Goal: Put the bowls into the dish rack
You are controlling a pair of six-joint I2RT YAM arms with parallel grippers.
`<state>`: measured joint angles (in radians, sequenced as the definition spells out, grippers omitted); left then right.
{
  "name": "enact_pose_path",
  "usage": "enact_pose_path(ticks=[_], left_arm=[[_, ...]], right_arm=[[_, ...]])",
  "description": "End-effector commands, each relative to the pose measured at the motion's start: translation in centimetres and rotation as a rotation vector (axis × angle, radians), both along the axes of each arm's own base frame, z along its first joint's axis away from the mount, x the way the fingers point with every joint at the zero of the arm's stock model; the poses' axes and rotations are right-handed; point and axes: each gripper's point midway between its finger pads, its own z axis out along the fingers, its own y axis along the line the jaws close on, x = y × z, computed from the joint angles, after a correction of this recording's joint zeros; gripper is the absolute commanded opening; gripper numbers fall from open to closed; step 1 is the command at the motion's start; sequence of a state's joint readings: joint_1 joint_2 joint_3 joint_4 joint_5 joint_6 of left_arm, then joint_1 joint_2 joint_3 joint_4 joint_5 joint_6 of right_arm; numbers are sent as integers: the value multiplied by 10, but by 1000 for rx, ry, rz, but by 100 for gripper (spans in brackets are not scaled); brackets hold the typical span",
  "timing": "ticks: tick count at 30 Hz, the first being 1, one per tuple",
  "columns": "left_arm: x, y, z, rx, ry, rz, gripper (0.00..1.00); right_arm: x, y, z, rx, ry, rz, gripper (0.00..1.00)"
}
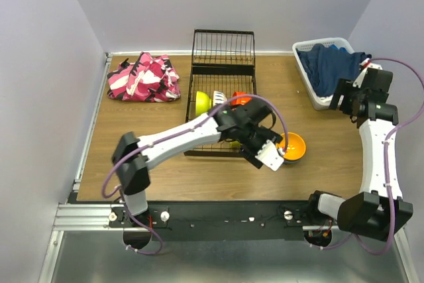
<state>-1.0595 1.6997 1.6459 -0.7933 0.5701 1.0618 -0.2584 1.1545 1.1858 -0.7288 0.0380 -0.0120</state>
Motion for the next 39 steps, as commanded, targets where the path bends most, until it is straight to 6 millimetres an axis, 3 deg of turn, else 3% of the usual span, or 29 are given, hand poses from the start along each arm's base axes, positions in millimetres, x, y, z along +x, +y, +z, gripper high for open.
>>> enact_pose_path(ticks=[1,6,12,15,23,30,39], left_arm=[[15,-3,-56,164,-174,-169,71],[25,-36,-71,186,-163,-188,64],[27,-61,-87,185,-152,-176,62],[24,-66,-96,197,-145,-180,61],[19,-82,-120,228,-106,-175,56],[28,-88,-141,286,-100,-154,49],[19,-77,-156,343,-45,-162,35]], right_arm=[[22,-3,21,97,-84,-49,86],[26,1,25,111,-102,-25,86],[14,14,6,176,-94,-21,86],[8,17,-3,190,-82,-20,86],[9,6,19,183,-143,-47,86],[7,10,12,201,-130,-44,86],[6,9,9,212,-124,-54,86]])
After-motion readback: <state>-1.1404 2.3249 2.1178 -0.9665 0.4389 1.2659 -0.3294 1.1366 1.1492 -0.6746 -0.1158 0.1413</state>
